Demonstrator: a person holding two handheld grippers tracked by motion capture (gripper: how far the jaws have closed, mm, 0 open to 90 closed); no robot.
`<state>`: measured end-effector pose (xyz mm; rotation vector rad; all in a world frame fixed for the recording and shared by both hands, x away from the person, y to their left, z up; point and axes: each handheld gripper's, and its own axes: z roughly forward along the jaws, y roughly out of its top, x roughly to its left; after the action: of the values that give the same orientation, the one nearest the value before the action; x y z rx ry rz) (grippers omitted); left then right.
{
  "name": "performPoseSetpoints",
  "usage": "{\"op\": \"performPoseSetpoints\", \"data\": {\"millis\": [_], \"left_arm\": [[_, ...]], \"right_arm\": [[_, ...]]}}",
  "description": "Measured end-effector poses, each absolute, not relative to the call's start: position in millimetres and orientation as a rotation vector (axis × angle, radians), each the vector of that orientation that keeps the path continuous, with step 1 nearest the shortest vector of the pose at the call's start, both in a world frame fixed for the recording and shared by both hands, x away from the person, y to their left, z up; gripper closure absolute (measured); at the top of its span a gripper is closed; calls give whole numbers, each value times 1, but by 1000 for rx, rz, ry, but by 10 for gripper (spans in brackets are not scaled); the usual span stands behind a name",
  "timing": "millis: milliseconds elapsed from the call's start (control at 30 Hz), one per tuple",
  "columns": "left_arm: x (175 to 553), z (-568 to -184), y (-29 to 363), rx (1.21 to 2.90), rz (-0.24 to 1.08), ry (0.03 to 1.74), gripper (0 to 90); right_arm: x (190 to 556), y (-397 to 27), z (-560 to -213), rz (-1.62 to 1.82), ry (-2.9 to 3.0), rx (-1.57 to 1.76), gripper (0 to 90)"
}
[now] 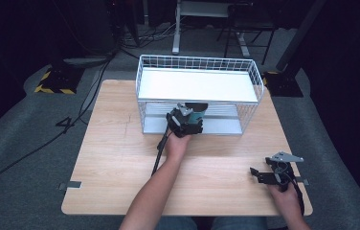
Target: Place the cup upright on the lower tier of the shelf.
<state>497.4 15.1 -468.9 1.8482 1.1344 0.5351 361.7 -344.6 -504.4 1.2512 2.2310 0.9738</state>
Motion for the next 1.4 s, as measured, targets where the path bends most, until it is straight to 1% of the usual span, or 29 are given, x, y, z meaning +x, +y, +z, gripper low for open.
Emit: {"op": "performPoseSetpoints", "data": {"millis": [333,467,800,967,1133,1400], "left_arm": [[469,-454,38,1824,554,1135,58],[452,-445,50,1812,563,1116,60],[410,-428,76,1784,540,1074,61],[392,-420,88,1799,528,1050,73],[373,-412,101,1814,556,1028,77],[350,-406,115,1846,514,989,79]], "right_arm": [[364,-345,-504,980,2247,1235,155],[366,-346,-504,989,2265,1220,152],[366,-346,-504,989,2264,1220,152],[367,-346,-504,990,2267,1214,151],[368,-346,-504,994,2274,1208,151],[368,-346,-504,994,2273,1209,150]]}}
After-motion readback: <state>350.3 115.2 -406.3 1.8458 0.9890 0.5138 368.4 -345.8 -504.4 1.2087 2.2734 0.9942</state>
